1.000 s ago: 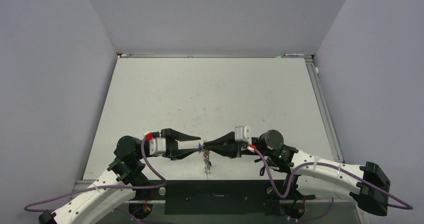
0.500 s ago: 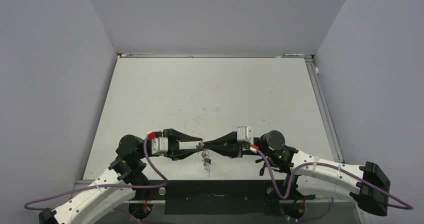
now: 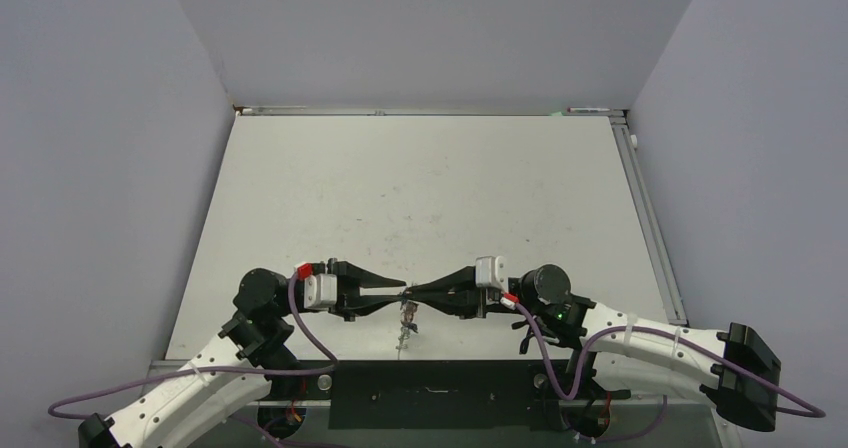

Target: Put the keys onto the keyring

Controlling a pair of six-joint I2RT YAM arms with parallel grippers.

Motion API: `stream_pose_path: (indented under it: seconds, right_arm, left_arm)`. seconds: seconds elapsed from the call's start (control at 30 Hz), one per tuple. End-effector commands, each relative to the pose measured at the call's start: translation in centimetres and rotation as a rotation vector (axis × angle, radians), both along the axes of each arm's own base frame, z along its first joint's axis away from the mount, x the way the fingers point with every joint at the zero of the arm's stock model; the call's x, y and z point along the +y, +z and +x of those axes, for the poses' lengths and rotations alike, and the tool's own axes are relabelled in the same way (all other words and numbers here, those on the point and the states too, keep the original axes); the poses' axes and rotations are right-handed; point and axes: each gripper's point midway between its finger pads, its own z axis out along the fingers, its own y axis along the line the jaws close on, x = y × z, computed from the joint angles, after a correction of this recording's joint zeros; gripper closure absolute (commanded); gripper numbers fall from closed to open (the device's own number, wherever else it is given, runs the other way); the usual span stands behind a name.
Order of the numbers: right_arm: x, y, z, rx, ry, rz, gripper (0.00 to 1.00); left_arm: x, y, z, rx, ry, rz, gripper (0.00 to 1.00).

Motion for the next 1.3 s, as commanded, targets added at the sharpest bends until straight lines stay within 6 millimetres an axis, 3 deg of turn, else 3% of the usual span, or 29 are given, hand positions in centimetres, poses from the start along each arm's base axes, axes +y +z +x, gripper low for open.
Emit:
stream_pose_path:
  seconds: [0.0, 0.57, 0.67, 0.83, 0.87, 0.97, 1.03, 1.17, 1.27]
  right_arm:
    - [-0.7, 3.7, -0.8, -0.061, 0.016, 0.132, 0.95]
    - [-0.2, 3.3, -1.4, -0.038, 0.058, 0.120, 0.95]
    - [-0.2, 3.2, -1.4, -0.039, 0.060, 0.117, 0.95]
    - [-0.4, 3.4, -1.1, -0.040, 0.035, 0.111, 0.94]
    - [-0.5, 3.5, -0.9, -0.034, 0.021, 0.104, 0.90]
    - [-0.7, 3.4, 0.1, -0.055, -0.047, 0.039, 0.57]
    - [-1.1, 3.7, 1.1, -0.071, -0.107, -0.015, 0.44]
    - [-1.8, 3.7, 2.7, -0.084, -0.198, -0.165, 0.38]
    - [-1.6, 2.5, 3.0, -0.057, -0.198, -0.312, 0.39]
  left_arm:
    - [-0.1, 1.0, -0.5, -0.022, -0.027, -0.030, 0.79]
    - [-0.3, 0.9, -0.8, -0.015, -0.045, -0.029, 0.88]
    - [-0.3, 1.0, -0.7, -0.018, -0.040, -0.029, 1.00]
    - [-0.2, 0.6, 1.1, -0.008, 0.059, 0.022, 1.00]
    - [-0.2, 0.4, 1.5, -0.016, 0.077, 0.038, 1.00]
    - [-0.1, -0.4, 2.2, -0.010, 0.109, 0.083, 1.00]
    - [-0.1, -0.9, 2.7, -0.009, 0.134, 0.116, 1.00]
    - [0.0, -2.2, 3.7, -0.013, 0.181, 0.186, 1.00]
    - [0.1, -2.8, 4.4, -0.009, 0.211, 0.231, 1.00]
